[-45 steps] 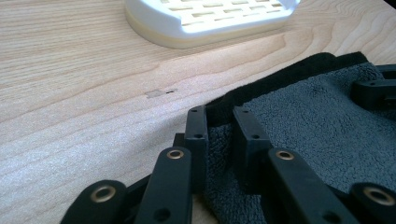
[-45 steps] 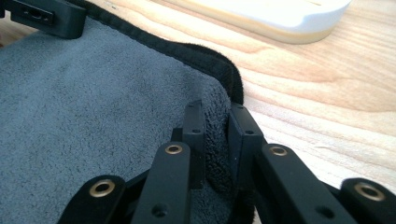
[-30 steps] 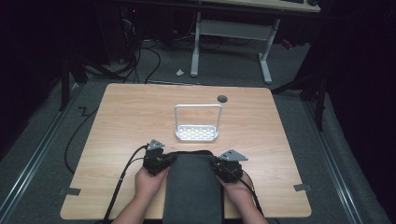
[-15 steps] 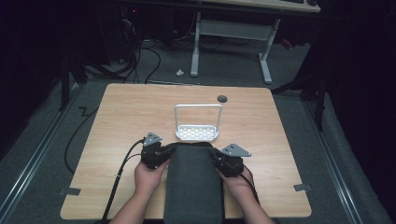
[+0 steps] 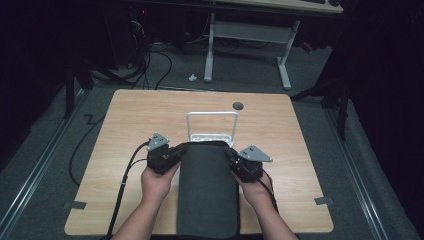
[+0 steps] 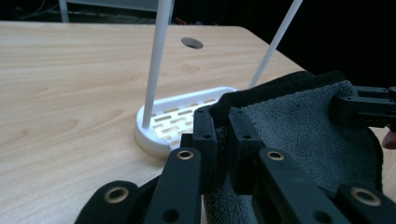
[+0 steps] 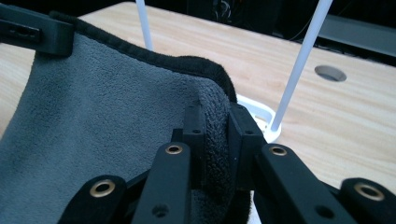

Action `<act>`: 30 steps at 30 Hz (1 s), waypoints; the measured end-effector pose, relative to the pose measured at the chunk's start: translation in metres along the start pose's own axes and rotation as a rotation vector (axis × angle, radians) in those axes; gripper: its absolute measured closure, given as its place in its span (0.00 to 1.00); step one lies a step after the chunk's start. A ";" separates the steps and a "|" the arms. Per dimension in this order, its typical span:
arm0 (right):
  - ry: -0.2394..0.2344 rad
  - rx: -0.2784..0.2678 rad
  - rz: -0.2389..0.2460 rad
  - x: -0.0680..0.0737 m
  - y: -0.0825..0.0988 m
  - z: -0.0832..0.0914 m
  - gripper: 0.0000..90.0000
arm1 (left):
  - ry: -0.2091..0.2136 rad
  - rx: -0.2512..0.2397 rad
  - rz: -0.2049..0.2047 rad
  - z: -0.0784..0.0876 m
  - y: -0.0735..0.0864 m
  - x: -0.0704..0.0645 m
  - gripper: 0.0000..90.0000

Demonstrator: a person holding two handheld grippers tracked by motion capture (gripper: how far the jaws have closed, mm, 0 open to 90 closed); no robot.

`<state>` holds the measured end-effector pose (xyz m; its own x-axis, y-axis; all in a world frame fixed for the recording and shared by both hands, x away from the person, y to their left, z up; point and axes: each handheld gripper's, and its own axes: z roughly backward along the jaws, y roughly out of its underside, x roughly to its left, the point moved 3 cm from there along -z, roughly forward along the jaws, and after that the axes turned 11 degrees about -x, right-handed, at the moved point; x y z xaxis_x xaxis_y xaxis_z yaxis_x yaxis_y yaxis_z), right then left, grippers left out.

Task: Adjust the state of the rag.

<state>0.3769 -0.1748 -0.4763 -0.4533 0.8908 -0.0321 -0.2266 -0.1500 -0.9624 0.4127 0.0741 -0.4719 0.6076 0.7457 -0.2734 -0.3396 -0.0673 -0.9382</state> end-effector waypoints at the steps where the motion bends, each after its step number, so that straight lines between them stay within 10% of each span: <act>1: 0.005 -0.003 0.007 0.000 -0.003 0.000 0.89 | 0.000 -0.005 -0.001 0.001 -0.002 0.000 0.92; 30: 0.035 -0.179 0.032 -0.005 -0.079 0.017 0.89 | 0.037 -0.167 -0.099 0.015 -0.084 -0.017 0.93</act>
<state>0.3826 -0.1745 -0.3957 -0.4265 0.9018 -0.0695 -0.0538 -0.1020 -0.9933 0.4196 0.0771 -0.3855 0.6594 0.7293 -0.1824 -0.1549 -0.1056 -0.9823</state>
